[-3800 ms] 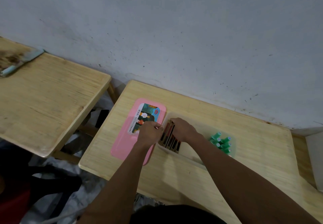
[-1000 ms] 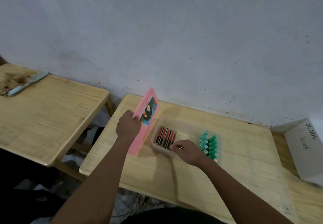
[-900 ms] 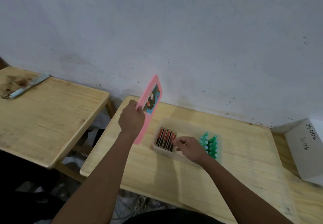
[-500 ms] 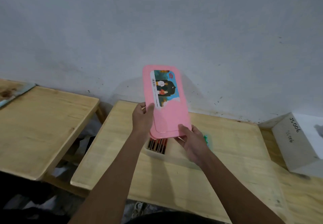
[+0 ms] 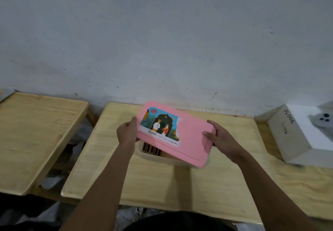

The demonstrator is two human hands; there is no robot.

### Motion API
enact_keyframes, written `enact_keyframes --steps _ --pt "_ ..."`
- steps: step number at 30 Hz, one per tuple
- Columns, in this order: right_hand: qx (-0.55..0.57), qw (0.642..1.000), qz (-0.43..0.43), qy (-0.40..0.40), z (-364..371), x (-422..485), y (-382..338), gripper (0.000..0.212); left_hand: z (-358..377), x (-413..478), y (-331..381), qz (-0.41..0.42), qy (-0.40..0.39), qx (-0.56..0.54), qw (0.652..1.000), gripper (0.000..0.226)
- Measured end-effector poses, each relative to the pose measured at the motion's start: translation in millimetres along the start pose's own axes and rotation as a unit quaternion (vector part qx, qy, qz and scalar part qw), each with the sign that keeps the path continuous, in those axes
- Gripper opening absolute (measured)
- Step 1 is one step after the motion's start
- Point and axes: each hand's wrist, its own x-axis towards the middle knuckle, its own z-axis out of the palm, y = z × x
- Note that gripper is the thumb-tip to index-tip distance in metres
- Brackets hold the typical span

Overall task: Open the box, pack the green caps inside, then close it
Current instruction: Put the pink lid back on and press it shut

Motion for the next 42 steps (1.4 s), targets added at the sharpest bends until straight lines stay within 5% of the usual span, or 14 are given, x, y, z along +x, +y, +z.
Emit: enact_keyframes --steps 7,19,32,42 --pt "-0.104 0.982 0.011 0.155 18.8 19.2 8.0 0.065 -2.8 -4.6 -28.5 0.132 -0.001 0.366 0.921 0.047" --pt "-0.179 0.973 0.025 0.146 36.9 36.7 39.4 0.052 3.5 -0.9 -53.2 0.204 0.035 0.509 0.835 0.045" --pt "-0.231 0.964 0.032 0.127 38.6 52.2 45.3 0.048 12.7 -2.0 -77.9 0.201 0.023 0.424 0.883 0.030" --pt "-0.304 0.945 0.040 0.116 38.2 54.0 48.3 0.047 10.0 1.5 -82.4 0.217 0.016 0.416 0.883 0.025"
